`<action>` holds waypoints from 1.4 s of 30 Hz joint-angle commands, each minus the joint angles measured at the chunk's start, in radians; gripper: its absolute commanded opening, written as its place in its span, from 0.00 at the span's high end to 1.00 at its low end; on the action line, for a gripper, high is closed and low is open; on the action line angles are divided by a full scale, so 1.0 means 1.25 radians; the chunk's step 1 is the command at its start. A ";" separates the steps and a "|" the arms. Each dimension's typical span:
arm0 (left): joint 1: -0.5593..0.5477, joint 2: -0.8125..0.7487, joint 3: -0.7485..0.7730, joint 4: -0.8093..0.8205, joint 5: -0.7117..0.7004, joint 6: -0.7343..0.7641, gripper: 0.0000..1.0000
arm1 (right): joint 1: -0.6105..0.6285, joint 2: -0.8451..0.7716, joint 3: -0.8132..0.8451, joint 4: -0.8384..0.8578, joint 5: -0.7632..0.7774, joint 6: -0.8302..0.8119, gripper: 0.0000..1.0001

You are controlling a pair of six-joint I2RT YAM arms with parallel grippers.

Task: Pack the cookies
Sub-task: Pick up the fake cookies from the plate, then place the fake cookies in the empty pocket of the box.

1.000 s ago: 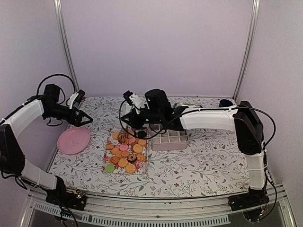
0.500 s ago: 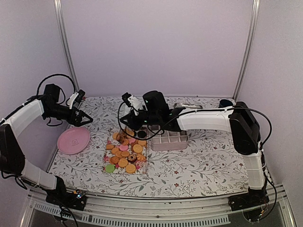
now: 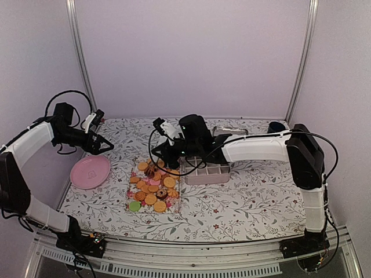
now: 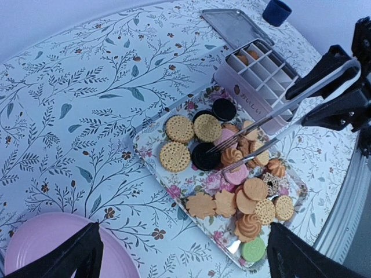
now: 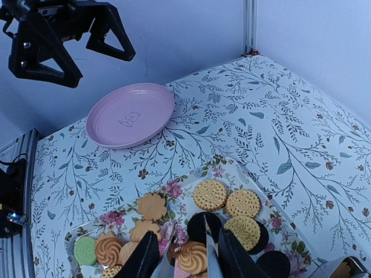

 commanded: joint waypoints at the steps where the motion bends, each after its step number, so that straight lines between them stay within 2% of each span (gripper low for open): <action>1: -0.004 -0.008 -0.007 0.013 0.006 -0.001 0.01 | 0.003 -0.059 -0.014 -0.025 0.020 -0.011 0.68; 6: -0.004 -0.009 -0.006 0.013 0.006 -0.001 0.01 | 0.002 -0.077 -0.010 -0.026 0.027 -0.037 0.74; 10: -0.003 -0.009 -0.005 0.013 0.006 -0.002 0.01 | 0.002 -0.084 -0.006 -0.027 0.032 -0.040 0.86; 13: -0.004 -0.010 -0.006 0.013 0.006 -0.002 0.01 | 0.002 -0.090 -0.003 -0.027 0.033 -0.039 0.91; 21: -0.004 -0.009 -0.004 0.013 0.007 -0.002 0.01 | -0.004 -0.115 0.024 -0.030 0.050 -0.053 0.91; 28: -0.004 -0.013 -0.006 0.013 0.006 -0.001 0.01 | -0.049 -0.162 0.021 -0.024 0.048 -0.044 0.91; 36: -0.004 -0.012 0.001 0.012 0.009 -0.003 0.01 | -0.137 -0.247 -0.052 -0.020 0.085 -0.056 0.91; 42: -0.004 -0.008 0.006 0.011 0.008 -0.005 0.01 | -0.242 -0.321 -0.133 -0.007 0.116 -0.073 0.91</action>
